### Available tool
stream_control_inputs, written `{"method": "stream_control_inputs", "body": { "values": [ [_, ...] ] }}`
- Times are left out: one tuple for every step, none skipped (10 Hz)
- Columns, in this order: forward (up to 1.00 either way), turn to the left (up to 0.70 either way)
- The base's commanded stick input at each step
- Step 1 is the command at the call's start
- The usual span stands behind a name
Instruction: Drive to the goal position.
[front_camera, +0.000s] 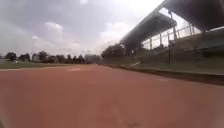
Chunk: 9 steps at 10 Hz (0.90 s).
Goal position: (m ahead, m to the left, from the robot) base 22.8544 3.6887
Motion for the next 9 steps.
{"method": "stream_control_inputs", "body": {
  "values": [
    [0.45, 0.0],
    [0.45, 0.0],
    [0.45, 0.0],
    [0.45, 0.0],
    [0.45, 0.0],
    [0.45, 0.0],
    [0.45, 0.0],
    [0.45, 0.0],
    [0.45, 0.0]
  ]
}}
